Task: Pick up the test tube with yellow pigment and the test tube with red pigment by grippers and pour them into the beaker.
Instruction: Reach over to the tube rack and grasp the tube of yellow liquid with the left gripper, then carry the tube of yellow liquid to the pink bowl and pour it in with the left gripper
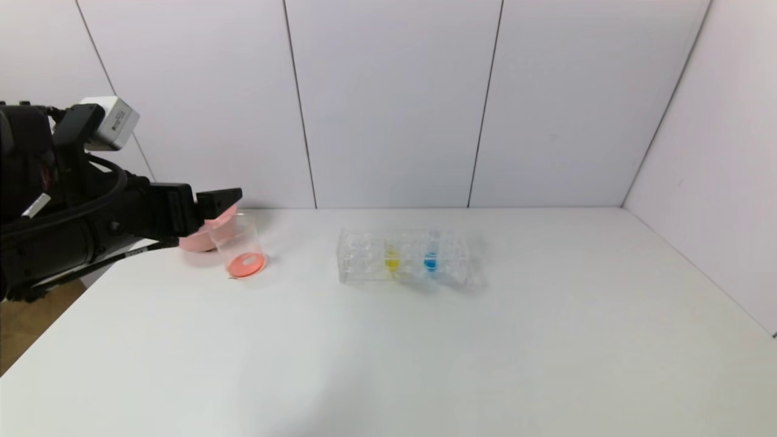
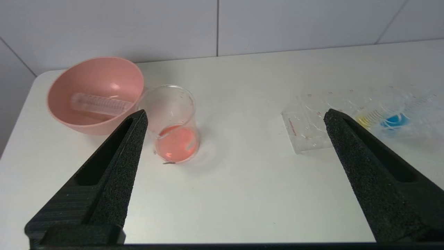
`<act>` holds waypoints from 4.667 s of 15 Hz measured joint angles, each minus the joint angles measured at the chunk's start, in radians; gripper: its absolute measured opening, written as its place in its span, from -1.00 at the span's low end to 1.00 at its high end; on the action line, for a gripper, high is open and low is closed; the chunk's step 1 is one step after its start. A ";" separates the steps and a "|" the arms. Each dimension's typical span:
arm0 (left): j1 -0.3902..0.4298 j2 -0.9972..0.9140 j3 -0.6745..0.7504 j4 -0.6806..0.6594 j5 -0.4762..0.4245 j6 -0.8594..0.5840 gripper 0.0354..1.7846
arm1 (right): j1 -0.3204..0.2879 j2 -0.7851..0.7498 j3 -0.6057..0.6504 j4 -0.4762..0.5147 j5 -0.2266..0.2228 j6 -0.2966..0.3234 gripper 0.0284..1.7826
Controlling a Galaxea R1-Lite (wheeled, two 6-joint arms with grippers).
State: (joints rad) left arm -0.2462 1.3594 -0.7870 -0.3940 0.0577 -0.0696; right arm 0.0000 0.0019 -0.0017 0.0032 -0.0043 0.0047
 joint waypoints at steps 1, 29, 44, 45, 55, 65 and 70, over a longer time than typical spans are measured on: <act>-0.032 -0.016 0.046 -0.043 -0.001 0.002 0.99 | 0.000 0.000 0.000 0.000 0.000 0.000 -0.91; -0.412 0.791 -0.001 -0.984 0.035 0.016 0.99 | 0.000 0.000 0.000 0.000 0.000 0.000 -0.91; -0.450 0.974 -0.320 -0.888 0.378 0.096 0.99 | 0.000 0.000 0.000 0.000 0.000 0.000 -0.91; -0.450 0.981 -0.321 -0.888 0.380 0.097 0.99 | 0.000 0.000 0.000 0.000 0.000 0.000 -0.91; -0.450 0.990 -0.317 -0.888 0.387 0.107 0.90 | 0.000 0.000 0.000 0.000 0.000 0.000 -0.91; -0.455 0.983 -0.312 -0.887 0.381 0.110 -0.50 | 0.000 0.000 0.000 0.000 0.000 0.000 -0.91; -0.457 0.980 -0.309 -0.887 0.384 0.112 -0.50 | 0.000 0.000 0.000 0.000 0.000 0.000 -0.91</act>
State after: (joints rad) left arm -0.7028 2.3389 -1.0957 -1.2806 0.4421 0.0421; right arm 0.0000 0.0019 -0.0017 0.0032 -0.0047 0.0047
